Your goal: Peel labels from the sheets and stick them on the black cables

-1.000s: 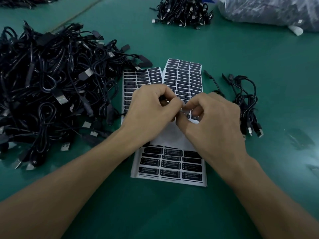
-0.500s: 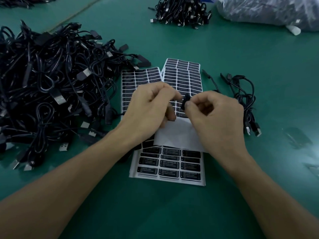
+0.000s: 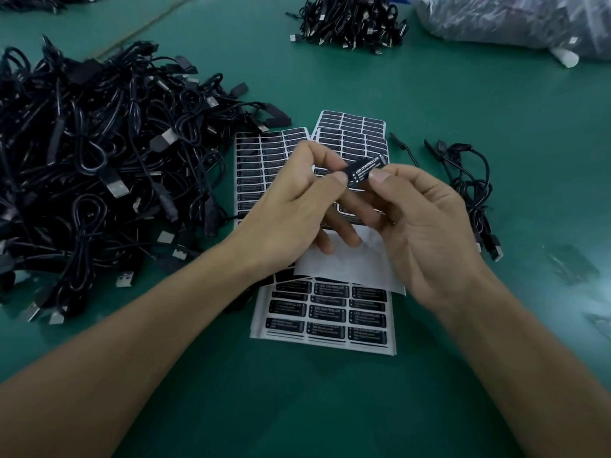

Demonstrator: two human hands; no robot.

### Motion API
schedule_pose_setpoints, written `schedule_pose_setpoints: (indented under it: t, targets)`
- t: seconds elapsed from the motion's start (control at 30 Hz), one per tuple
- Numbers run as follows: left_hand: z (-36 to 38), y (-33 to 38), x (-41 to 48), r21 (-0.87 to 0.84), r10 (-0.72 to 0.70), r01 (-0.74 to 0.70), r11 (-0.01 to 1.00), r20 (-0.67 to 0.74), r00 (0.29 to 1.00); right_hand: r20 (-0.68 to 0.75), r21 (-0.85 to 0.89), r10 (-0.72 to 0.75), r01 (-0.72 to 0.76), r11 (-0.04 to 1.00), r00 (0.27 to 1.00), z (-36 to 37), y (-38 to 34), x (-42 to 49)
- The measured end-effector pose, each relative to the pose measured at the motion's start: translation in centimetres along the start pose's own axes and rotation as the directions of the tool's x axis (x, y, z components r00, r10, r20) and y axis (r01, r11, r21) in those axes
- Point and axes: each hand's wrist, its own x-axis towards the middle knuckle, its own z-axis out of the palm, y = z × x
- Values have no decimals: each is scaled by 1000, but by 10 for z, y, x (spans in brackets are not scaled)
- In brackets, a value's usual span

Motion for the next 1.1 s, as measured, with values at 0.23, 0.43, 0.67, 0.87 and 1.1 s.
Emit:
schedule_pose_setpoints:
  t: [0.23,0.43,0.67,0.87,1.1]
  targets:
    - [-3,-1,2,153,-27,41,987,-93,995,-59,-56,-42,39,998,997,-2,-1,2]
    - [-6,-2,2,217,22,4,976,-119,993,-71,-112,-77,69,991,994,-3,1,2]
    - [-8,-7,2,86,22,-19,996,-34,999,-87,-160,-99,84,983,991,-5,3,4]
    - [-10,-6,3,21,4,-5,1000,48,999,-67,-197,-107,92,976,992,-8,5,6]
    - [-7,-7,3,-107,-57,59,993,26,998,-15,-269,-147,138,953,989,-10,5,4]
